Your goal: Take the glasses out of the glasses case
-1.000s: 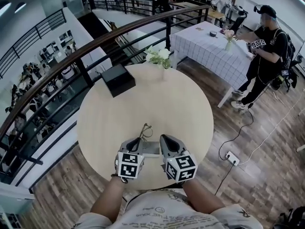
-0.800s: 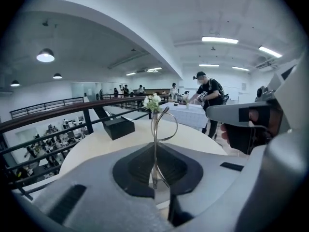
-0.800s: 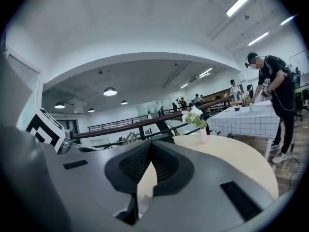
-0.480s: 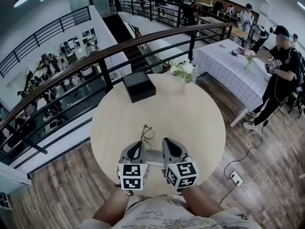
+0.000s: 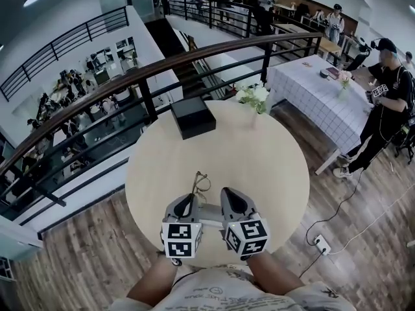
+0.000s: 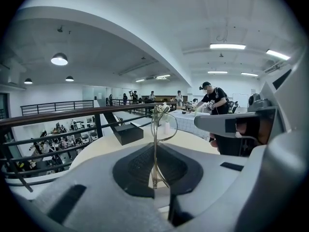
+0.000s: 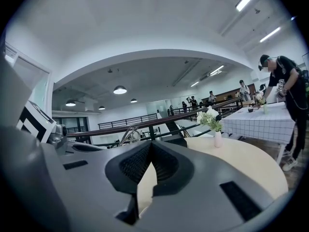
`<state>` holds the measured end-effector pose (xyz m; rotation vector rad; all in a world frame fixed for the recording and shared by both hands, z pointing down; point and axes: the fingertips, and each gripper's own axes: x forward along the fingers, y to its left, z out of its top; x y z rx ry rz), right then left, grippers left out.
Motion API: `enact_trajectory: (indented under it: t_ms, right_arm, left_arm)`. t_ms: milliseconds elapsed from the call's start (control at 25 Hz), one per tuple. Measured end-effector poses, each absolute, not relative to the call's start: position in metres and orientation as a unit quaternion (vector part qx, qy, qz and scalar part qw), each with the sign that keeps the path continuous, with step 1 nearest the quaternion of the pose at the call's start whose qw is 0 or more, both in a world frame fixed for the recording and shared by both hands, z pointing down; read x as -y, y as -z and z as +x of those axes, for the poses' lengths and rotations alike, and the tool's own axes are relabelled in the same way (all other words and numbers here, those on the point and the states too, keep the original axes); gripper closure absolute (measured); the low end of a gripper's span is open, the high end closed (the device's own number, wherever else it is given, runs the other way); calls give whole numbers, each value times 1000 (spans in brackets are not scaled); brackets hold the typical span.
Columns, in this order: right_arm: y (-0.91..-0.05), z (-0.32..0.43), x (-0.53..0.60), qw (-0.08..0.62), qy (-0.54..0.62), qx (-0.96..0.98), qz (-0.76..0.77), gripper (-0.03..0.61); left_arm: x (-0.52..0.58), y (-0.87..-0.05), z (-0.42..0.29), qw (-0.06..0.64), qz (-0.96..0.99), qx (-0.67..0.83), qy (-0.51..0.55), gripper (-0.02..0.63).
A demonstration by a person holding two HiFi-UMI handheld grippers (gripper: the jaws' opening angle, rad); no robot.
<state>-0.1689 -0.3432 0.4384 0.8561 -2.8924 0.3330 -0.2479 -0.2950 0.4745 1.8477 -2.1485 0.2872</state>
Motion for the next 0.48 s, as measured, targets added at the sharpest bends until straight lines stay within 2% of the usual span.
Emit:
enact_trajectory:
  t_ms: [480]
  right_arm:
    - [-465,-175,376,61,-111,951,281,565]
  left_arm:
    - [322,-505,-260,170,640,744,-93,589]
